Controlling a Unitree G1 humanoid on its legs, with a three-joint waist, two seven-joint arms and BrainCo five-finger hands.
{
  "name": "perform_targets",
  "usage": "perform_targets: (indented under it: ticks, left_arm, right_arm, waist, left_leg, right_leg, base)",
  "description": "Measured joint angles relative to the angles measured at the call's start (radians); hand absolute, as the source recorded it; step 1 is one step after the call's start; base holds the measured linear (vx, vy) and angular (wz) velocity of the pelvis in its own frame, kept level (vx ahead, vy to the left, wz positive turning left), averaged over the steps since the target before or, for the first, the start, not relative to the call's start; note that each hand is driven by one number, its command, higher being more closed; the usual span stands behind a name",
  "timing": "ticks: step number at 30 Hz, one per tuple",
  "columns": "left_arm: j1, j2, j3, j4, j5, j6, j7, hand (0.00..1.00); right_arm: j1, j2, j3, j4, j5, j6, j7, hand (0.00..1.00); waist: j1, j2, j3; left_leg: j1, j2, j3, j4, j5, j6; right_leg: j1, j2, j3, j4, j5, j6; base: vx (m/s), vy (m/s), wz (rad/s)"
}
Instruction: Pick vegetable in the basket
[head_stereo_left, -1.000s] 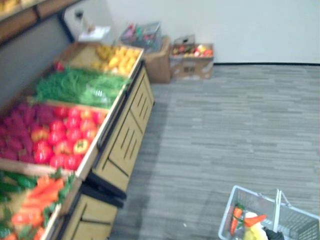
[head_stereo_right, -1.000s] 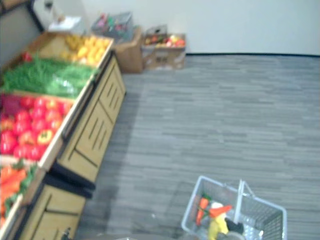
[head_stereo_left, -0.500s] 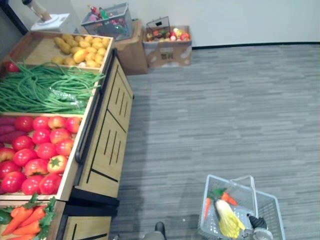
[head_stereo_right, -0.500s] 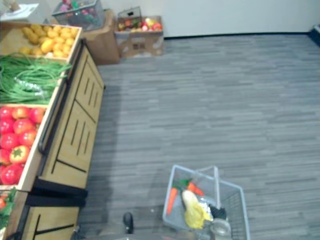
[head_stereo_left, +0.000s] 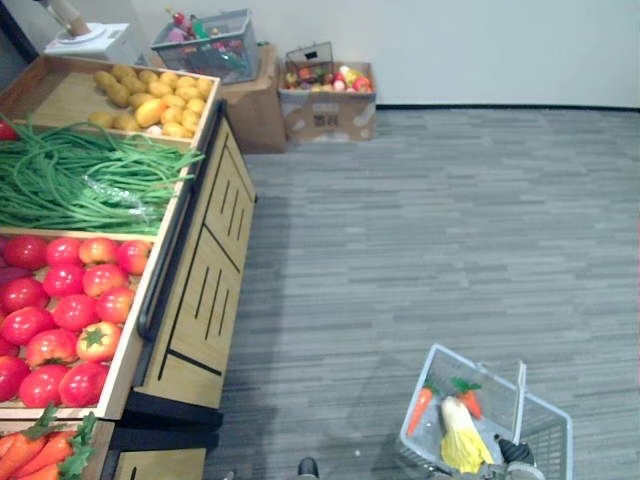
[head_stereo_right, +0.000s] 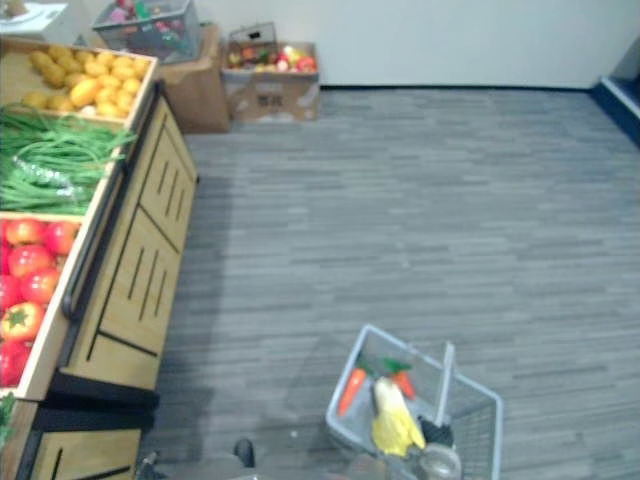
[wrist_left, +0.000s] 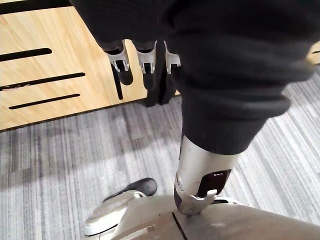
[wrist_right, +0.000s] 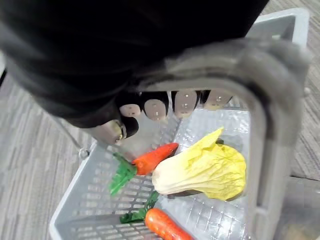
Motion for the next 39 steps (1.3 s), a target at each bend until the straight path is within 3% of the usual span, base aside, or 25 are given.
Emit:
perform_targets:
  ticks: [1,2,5,7,9,11,14,16,20,26,35,39]
  left_arm:
    - [0.007,0.0,-0.001,-0.001,0.0,0.0,-0.001,0.0]
    - [0.015,-0.004,-0.003,-0.002,0.0,0.001,-0.002,0.0]
    - [0.019,0.003,0.001,-0.008,-0.001,0.002,-0.003,0.0]
    - [0.013,0.005,0.014,-0.009,-0.002,0.006,-0.003,0.0]
    - [0.014,-0.019,0.033,-0.017,-0.002,0.013,-0.002,0.0]
    - [0.013,-0.028,0.04,-0.017,-0.002,0.014,-0.001,0.0]
    - [0.014,-0.019,0.044,-0.015,-0.002,0.014,0.0,0.0]
    - [0.012,-0.02,0.047,-0.015,-0.002,0.014,-0.001,0.0]
    - [0.012,-0.019,0.047,-0.009,-0.003,0.013,-0.001,0.0]
    - [0.012,-0.016,0.044,-0.007,-0.003,0.013,-0.001,0.0]
    - [0.006,-0.004,0.0,-0.005,-0.003,0.013,0.0,0.0]
    - [0.007,0.005,-0.01,0.002,-0.003,0.014,0.0,0.0]
  right_arm:
    - [-0.004,0.0,-0.017,-0.009,0.0,0.001,-0.003,1.0]
    - [-0.001,0.004,-0.018,-0.01,0.0,0.0,-0.005,1.0]
    - [0.003,0.024,-0.006,-0.01,-0.006,-0.005,-0.003,1.0]
    - [-0.011,0.046,0.021,-0.007,-0.039,-0.004,0.002,1.0]
    - [-0.011,0.051,0.022,0.002,-0.038,0.002,0.004,1.0]
    - [-0.015,0.051,0.022,0.0,-0.038,0.003,0.009,1.0]
    - [-0.013,0.062,0.021,0.027,-0.038,0.004,0.025,1.0]
    - [-0.012,0.07,0.022,0.039,-0.038,0.005,0.026,1.0]
    - [0.007,0.074,0.024,0.04,-0.038,0.007,0.034,1.0]
    - [0.02,0.072,0.027,0.045,-0.037,0.008,0.031,1.0]
    - [0.03,0.044,0.029,0.059,-0.036,0.008,0.022,1.0]
    - [0.021,0.027,0.022,0.043,-0.037,0.008,0.023,1.0]
  waist:
    - [0.003,0.002,0.003]
    - [-0.001,0.011,0.01]
    - [0.004,-0.007,0.003]
    - [0.005,-0.016,-0.003]
    - [0.003,0.008,0.001]
    - [0.004,0.011,0.0]
    - [0.008,-0.02,-0.014]
    - [0.006,-0.019,-0.015]
    - [0.003,-0.013,-0.019]
    - [0.004,-0.012,-0.023]
    - [-0.004,-0.012,-0.023]
    - [-0.003,-0.011,-0.021]
  left_leg:
    - [0.017,0.001,-0.018,0.003,-0.003,0.006]
    - [0.031,0.013,-0.032,0.007,-0.009,0.016]
    - [0.033,0.009,-0.057,0.01,-0.01,0.018]
    - [0.013,0.008,-0.068,0.018,-0.01,0.016]
    - [0.011,0.026,-0.076,0.017,-0.004,0.008]
    - [0.015,0.04,-0.081,0.018,0.007,0.0]
    - [0.004,0.032,-0.074,0.012,0.011,-0.008]
    - [-0.008,0.038,-0.06,0.004,0.02,-0.023]
    - [-0.003,0.053,-0.041,0.0,0.032,-0.041]
    - [0.003,0.073,-0.044,-0.007,0.048,-0.06]
    - [-0.012,0.045,-0.076,-0.023,0.064,-0.041]
    - [-0.005,0.035,-0.081,-0.063,0.081,-0.018]
  right_leg:
    - [-0.043,-0.008,0.028,0.102,0.066,-0.008]
    - [-0.054,-0.009,0.047,0.154,0.085,-0.005]
    - [-0.028,-0.002,0.05,0.131,0.06,-0.005]
    - [0.044,0.027,0.042,-0.001,0.013,0.019]
    - [0.059,0.051,0.04,-0.031,0.013,0.019]
    - [0.061,0.053,0.031,-0.03,0.007,0.024]
    - [0.165,0.069,-0.004,-0.228,-0.05,0.049]
    - [0.197,0.09,-0.011,-0.335,-0.049,0.049]
    - [0.226,0.111,-0.016,-0.406,-0.049,0.049]
    - [0.237,0.13,-0.035,-0.416,-0.048,0.048]
    - [0.238,0.106,-0.077,-0.425,-0.027,0.057]
    - [0.134,0.065,-0.075,-0.215,-0.025,0.055]
  base:
    - [0.06,0.046,0.4]
    - [0.05,0.035,0.45]
    - [0.07,-0.006,0.29]
    - [0.08,-0.062,-0.05]
    - [0.04,-0.077,0.01]
    - [0.04,-0.127,0.09]
    - [0.04,-0.141,0.01]
    - [0.03,-0.103,-0.25]
    - [0.04,-0.085,-0.17]
    - [0.02,-0.052,0.01]
    - [-0.03,0.006,0.09]
    - [-0.09,0.058,0.15]
